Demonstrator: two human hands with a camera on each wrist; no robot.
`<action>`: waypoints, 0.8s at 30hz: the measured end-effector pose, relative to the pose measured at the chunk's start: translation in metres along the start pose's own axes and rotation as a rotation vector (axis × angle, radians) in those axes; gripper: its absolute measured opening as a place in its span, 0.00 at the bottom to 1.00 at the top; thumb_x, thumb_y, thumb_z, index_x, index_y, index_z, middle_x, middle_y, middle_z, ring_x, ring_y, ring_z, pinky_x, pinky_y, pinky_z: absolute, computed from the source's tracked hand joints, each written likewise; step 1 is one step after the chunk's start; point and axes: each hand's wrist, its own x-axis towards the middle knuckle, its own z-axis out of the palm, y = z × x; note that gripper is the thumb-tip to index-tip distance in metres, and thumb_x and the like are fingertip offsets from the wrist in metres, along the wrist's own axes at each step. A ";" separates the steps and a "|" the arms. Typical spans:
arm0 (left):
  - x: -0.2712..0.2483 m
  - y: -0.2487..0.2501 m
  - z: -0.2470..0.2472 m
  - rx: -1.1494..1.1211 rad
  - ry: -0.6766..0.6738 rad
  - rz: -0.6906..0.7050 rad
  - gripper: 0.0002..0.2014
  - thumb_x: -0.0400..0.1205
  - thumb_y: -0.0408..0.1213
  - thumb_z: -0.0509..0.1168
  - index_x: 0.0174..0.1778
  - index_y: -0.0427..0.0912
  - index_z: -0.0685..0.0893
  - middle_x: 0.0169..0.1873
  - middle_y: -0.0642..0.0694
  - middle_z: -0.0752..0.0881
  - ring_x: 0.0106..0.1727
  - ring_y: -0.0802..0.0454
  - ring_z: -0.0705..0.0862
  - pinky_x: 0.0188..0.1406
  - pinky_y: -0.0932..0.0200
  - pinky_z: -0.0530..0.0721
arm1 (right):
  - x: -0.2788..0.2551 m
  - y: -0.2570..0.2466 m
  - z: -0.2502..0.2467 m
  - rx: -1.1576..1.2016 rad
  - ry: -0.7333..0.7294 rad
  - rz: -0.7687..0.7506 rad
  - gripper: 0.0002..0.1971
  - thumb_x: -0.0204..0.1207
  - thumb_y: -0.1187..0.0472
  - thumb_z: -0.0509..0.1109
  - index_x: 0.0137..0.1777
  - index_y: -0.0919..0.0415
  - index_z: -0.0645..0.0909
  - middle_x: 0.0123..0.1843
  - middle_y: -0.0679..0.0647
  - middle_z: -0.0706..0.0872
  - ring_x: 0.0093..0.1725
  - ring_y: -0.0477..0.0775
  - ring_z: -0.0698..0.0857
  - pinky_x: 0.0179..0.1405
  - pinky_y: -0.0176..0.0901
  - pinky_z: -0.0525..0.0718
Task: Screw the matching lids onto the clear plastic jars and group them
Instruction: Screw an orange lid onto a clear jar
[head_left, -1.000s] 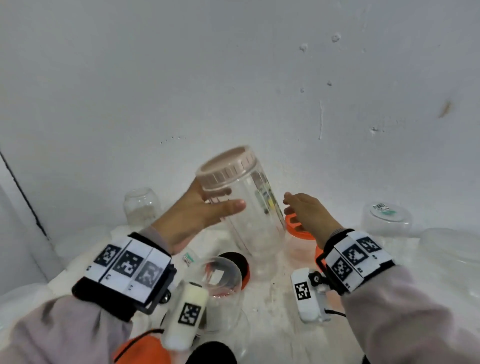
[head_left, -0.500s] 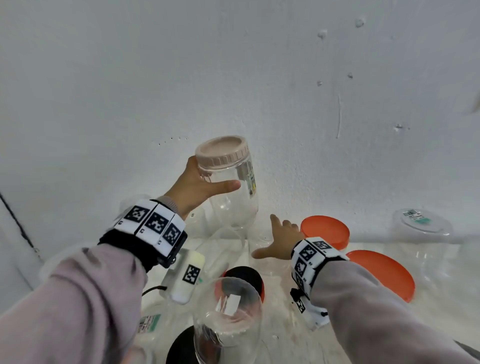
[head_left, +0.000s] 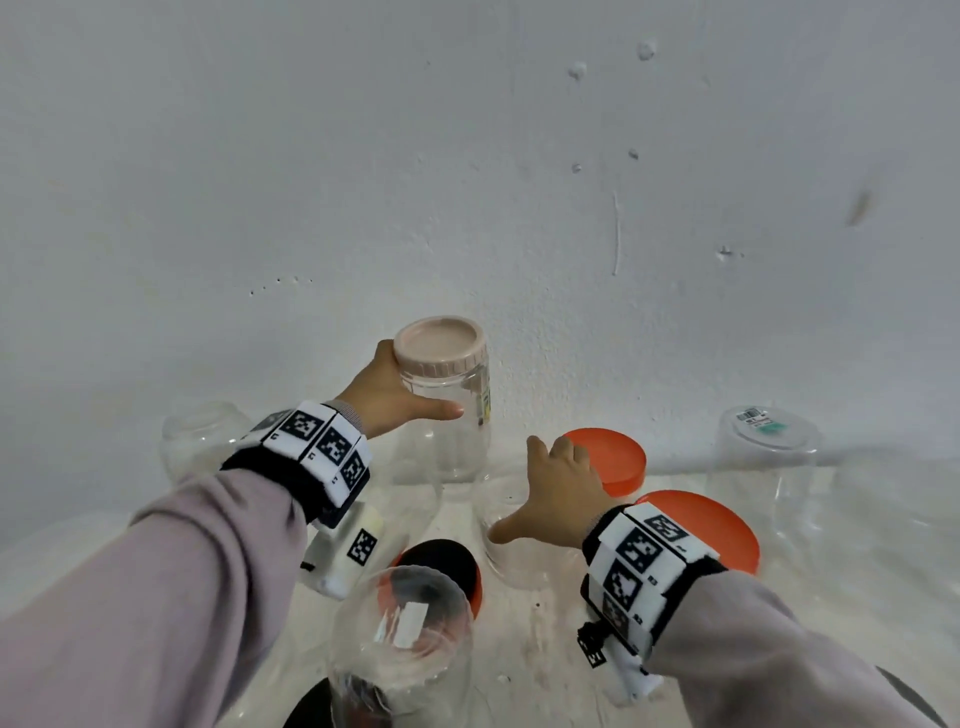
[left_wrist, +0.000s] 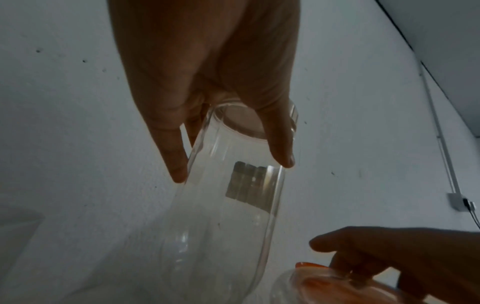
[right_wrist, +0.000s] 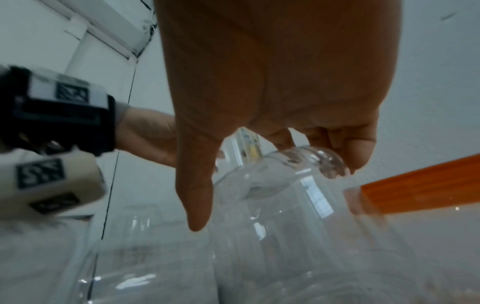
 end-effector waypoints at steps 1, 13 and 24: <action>0.003 -0.001 0.003 0.025 -0.020 -0.026 0.49 0.59 0.41 0.86 0.72 0.44 0.64 0.58 0.57 0.78 0.61 0.55 0.77 0.59 0.59 0.78 | -0.005 0.001 -0.002 -0.006 -0.008 -0.002 0.48 0.62 0.38 0.78 0.75 0.61 0.59 0.70 0.61 0.65 0.70 0.62 0.65 0.67 0.51 0.69; 0.014 0.003 0.035 0.349 -0.275 -0.158 0.50 0.61 0.44 0.84 0.75 0.43 0.62 0.63 0.46 0.79 0.64 0.44 0.80 0.62 0.43 0.83 | -0.050 0.018 -0.013 -0.056 -0.157 -0.005 0.49 0.56 0.39 0.83 0.72 0.59 0.62 0.68 0.56 0.59 0.69 0.60 0.61 0.69 0.53 0.70; 0.009 0.002 0.038 0.391 -0.366 -0.296 0.49 0.61 0.43 0.85 0.74 0.48 0.63 0.64 0.42 0.79 0.65 0.43 0.80 0.63 0.41 0.83 | -0.060 0.021 -0.011 -0.095 -0.207 -0.071 0.46 0.57 0.39 0.82 0.69 0.58 0.65 0.66 0.53 0.62 0.67 0.59 0.63 0.67 0.54 0.73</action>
